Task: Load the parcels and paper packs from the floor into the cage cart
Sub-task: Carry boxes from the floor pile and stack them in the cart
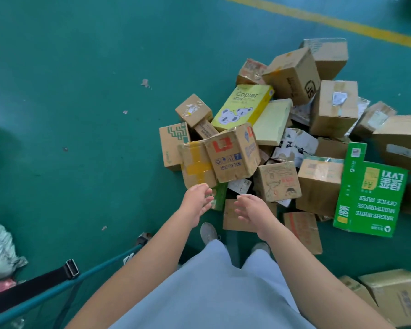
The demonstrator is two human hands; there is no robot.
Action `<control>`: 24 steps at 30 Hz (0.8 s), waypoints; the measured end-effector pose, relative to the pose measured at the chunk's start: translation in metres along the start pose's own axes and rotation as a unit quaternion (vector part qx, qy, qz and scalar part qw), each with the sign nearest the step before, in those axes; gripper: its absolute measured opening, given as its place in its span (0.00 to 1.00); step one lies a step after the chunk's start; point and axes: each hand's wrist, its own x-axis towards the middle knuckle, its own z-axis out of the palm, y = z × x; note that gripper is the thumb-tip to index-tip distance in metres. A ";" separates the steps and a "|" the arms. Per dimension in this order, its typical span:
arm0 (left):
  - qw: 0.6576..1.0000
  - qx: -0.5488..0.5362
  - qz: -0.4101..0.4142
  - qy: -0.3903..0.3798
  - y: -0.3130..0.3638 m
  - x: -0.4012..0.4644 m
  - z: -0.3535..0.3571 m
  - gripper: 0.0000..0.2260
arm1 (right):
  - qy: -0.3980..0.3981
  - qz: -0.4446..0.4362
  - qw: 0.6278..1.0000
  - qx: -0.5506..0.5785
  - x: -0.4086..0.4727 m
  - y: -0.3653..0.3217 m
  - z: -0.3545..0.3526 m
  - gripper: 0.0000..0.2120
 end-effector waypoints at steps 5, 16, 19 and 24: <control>0.998 -0.054 -0.004 0.023 -0.001 0.007 -0.023 0.08 | -0.003 0.012 0.999 -0.034 0.015 -0.007 0.014 0.10; 0.991 -0.119 -0.026 0.062 -0.026 0.027 -0.067 0.10 | 0.009 0.045 0.999 -0.016 0.035 -0.023 0.031 0.14; 0.990 -0.125 -0.028 0.051 -0.016 0.049 -0.086 0.13 | 0.031 0.059 0.998 0.011 0.050 -0.031 0.041 0.16; 0.990 -0.129 -0.048 0.035 0.016 0.103 -0.128 0.15 | 0.065 0.077 0.992 0.070 0.084 -0.055 0.087 0.17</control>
